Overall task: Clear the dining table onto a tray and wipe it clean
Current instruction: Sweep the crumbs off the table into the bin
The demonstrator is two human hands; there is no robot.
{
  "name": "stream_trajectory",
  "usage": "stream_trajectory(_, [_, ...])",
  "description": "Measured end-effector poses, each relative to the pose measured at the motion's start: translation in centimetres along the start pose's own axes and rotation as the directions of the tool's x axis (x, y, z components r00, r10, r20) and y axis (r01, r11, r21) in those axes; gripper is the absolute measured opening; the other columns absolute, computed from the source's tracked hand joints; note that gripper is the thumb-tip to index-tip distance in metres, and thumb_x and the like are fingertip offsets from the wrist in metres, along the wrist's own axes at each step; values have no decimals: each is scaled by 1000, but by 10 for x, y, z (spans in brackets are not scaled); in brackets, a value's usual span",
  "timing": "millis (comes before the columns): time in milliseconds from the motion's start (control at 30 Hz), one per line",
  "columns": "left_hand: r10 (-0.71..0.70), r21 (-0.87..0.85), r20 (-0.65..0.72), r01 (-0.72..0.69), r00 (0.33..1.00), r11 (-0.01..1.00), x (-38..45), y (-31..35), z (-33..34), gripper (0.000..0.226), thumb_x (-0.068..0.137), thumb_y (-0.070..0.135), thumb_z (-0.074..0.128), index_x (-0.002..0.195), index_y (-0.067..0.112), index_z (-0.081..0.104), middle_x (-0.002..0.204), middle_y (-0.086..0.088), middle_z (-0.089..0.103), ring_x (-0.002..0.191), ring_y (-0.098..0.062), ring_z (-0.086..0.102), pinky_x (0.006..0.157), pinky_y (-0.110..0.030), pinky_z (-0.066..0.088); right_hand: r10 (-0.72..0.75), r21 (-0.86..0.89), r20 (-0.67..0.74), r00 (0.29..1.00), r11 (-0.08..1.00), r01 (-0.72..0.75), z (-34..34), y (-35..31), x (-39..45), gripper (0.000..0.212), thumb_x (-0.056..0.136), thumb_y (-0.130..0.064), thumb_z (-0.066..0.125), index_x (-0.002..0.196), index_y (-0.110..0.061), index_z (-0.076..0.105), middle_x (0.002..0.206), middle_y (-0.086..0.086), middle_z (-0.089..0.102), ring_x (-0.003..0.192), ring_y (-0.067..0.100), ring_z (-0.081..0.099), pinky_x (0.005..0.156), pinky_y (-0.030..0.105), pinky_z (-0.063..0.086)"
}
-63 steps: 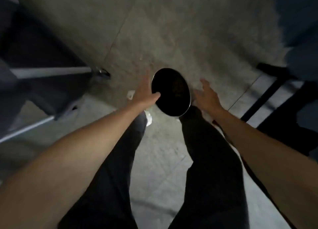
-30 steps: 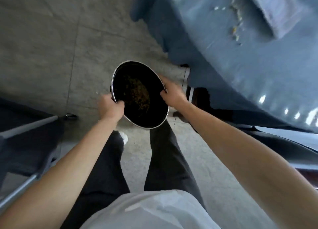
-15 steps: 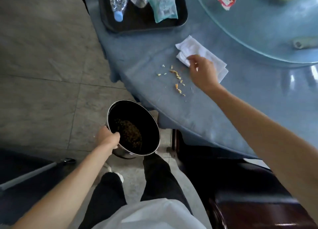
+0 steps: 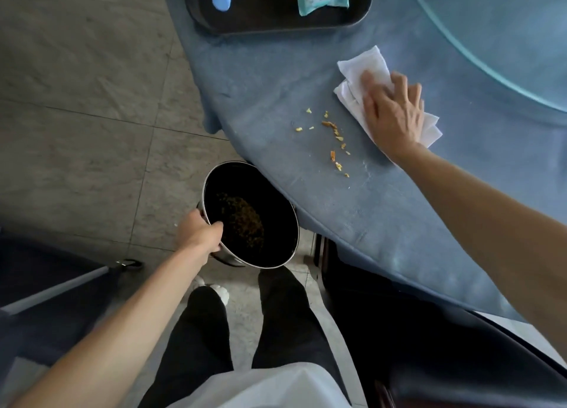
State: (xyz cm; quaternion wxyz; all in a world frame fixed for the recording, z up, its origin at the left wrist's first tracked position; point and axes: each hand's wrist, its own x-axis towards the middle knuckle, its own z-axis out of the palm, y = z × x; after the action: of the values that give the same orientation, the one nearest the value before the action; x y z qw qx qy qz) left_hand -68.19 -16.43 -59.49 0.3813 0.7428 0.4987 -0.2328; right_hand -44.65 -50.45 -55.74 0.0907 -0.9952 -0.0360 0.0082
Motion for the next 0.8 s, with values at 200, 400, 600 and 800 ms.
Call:
stream_trajectory(200, [21,-47,2,-21,1000,999,-2,9,-1,21,89,11,67,86,26,52,83,6,61,58,-17,69,60,-41,65,-7,44,23,1000,999,6,11,-35,-20,46,107,-51,36,150,-36,43,138,12,46,109,40,46,69,47,41])
stream_trajectory(400, [35,-130,8,-34,999,991,-9,15,-9,19,88,8,68,90,22,57,85,3,65,62,-17,70,49,-28,58,-105,54,84,991,993,100,24,-95,-74,54,100,-41,59,148,-20,43,123,20,48,99,41,57,53,37,35])
stream_trajectory(600, [44,-185,23,-39,999,982,-19,22,-18,20,87,9,71,91,24,58,84,4,64,70,-24,71,53,-37,63,-284,180,194,939,951,251,32,-178,-145,54,105,-45,47,149,-19,30,125,12,43,98,31,58,53,35,36])
stream_trajectory(800, [57,-228,17,-52,998,972,-22,25,-24,16,86,7,69,92,21,63,90,-2,69,72,-26,72,53,-39,63,-259,353,79,963,910,216,4,-170,-140,57,100,-40,63,148,-12,50,125,19,51,85,38,64,56,33,40])
